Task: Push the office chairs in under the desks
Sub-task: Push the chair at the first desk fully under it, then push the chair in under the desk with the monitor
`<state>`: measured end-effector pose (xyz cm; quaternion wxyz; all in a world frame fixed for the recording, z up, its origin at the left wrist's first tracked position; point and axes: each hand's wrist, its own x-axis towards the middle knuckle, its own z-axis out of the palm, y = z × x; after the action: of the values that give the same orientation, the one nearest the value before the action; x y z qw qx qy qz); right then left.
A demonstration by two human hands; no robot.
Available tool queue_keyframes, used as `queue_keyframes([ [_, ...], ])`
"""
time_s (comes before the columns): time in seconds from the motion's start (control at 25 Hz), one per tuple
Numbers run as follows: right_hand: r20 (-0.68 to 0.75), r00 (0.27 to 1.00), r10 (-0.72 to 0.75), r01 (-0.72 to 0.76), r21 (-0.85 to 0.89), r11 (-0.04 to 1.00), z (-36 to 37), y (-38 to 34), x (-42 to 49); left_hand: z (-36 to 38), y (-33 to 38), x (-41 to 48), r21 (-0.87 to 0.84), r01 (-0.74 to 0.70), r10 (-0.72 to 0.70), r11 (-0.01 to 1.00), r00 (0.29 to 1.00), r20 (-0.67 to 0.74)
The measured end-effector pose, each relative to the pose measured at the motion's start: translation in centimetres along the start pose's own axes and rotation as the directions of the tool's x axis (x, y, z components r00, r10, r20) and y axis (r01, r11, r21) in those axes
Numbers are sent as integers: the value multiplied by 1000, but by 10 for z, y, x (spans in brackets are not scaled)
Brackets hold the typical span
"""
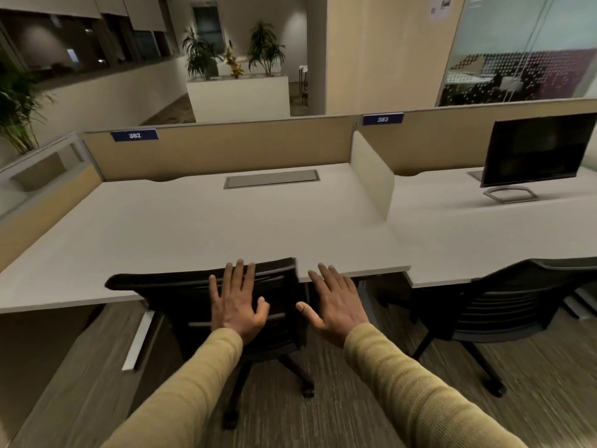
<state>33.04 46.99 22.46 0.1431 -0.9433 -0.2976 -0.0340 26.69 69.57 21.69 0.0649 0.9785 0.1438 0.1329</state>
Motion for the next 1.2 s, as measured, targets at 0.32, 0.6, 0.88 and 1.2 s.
queue_keyframes([
  [0.32,-11,986,167,-167,-109,980,-94,195,-108,49,279,-15,-77,-217,225,973,967,118],
  [0.6,-84,944,320,-329,-138,934,-152,344,-167,79,473,-3,-230,-355,393,906,908,144],
  [0.88,-82,918,388,-396,-200,896,-192,505,-165,119,629,55,-367,-306,385,878,908,163],
  [1.2,26,895,445,-422,-270,865,-236,681,-140,167,756,134,-287,-205,299,936,892,338],
])
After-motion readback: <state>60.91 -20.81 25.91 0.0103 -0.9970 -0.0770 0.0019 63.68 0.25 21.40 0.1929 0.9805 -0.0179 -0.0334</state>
